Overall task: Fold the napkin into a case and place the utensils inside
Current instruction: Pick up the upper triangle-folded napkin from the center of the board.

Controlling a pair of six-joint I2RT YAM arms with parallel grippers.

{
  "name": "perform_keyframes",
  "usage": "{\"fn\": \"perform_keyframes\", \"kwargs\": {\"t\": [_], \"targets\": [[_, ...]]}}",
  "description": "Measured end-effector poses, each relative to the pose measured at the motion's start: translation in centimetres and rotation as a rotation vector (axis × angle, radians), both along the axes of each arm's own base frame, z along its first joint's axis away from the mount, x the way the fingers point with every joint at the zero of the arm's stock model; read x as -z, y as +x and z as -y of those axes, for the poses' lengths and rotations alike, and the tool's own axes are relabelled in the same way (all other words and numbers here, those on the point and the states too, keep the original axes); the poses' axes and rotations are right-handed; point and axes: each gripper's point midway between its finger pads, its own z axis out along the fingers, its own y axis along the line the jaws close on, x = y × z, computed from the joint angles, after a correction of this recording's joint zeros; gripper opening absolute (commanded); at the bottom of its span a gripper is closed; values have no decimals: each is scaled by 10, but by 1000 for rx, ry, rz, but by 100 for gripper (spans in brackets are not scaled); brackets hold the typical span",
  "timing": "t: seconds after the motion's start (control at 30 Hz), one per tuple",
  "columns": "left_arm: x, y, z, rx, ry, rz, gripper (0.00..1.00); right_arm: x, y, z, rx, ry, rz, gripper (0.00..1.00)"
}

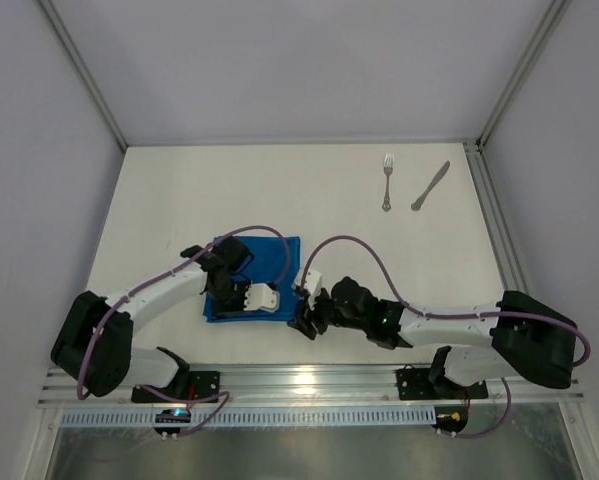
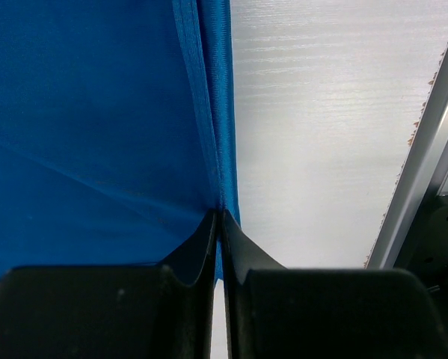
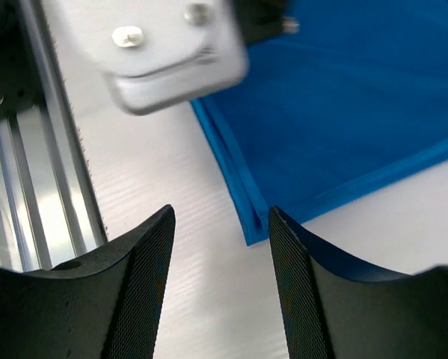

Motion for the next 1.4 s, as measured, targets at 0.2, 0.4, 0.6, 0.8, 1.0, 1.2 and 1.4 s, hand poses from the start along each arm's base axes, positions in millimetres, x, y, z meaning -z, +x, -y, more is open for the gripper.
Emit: {"fn": "perform_keyframes", "kwargs": {"t": [0.2,0.4,0.6,0.8,1.0,1.2,1.4], "targets": [[2,-4,-1,0,-2,-11,4,16,-19,-17,-172,-94,217,57],[3,-7,-1,1,-5,-21,4,34,-6,-12,-177,-188,314,58],[3,-7,0,1,-12,-25,5,52,-3,-7,-188,-255,327,58],[3,-7,0,1,-12,-25,4,65,-3,-6,-187,-283,310,54],[3,-7,0,2,-12,-26,5,68,-4,-6,-170,-271,292,31],[4,-12,0,5,-11,-50,31,69,-3,-6,-157,-264,280,15],[-6,-17,2,4,-24,-78,54,68,-3,-8,-152,-251,276,8]]}}
